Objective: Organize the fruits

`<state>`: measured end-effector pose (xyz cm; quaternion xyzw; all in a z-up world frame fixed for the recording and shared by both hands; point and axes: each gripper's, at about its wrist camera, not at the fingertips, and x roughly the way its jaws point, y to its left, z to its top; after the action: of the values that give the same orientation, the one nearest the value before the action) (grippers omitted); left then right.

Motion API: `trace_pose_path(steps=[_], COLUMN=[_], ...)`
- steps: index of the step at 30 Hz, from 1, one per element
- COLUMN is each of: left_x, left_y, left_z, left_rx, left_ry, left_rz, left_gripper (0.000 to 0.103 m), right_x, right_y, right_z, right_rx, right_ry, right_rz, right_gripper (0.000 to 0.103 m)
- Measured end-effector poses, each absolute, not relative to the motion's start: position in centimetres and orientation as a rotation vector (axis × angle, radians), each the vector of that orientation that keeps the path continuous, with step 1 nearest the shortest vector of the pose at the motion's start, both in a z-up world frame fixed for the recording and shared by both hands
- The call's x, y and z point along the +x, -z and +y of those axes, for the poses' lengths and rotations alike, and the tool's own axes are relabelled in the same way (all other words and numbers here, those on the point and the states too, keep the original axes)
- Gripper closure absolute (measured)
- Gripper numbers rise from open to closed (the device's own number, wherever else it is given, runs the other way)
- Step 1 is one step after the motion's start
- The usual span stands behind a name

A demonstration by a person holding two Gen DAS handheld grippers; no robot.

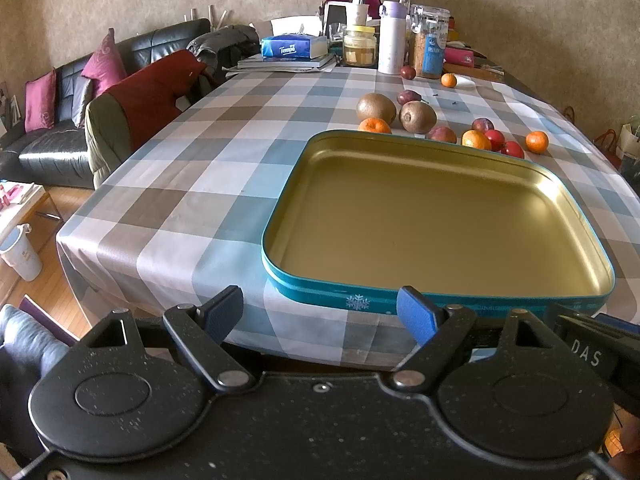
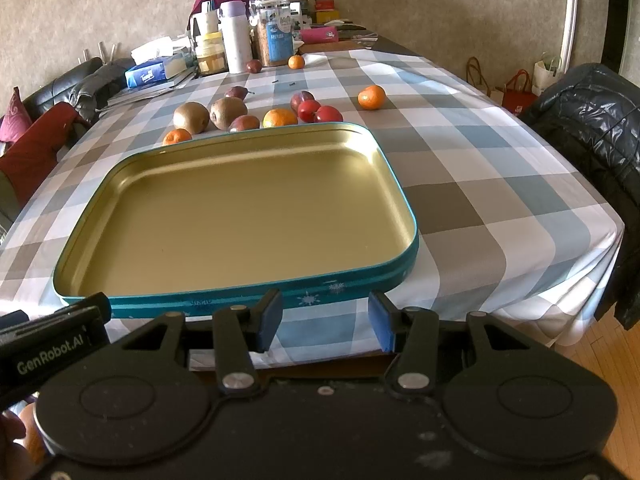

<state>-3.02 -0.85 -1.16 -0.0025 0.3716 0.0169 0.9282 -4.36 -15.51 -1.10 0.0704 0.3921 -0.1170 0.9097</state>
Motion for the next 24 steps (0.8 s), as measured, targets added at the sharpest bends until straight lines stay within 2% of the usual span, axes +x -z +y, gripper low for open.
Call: trace_pose_path(steps=[10, 24], left_x=[-2.2, 4.8], left_y=[1.0, -2.4], left_z=[-0.3, 1.6], left_rx=[-0.056, -0.150], left_ry=[0.018, 0.125], left_rz=[0.819, 0.994], left_gripper=[0.019, 0.019], right_x=[-4.2, 0.1], right_y=[1.2, -2.5], right_z=[-15.5, -17.7], right_rx=[0.142, 0.196], right_ry=[0.233, 0.092], right_rz=[0.821, 0.937], right_gripper=[0.054, 0.053])
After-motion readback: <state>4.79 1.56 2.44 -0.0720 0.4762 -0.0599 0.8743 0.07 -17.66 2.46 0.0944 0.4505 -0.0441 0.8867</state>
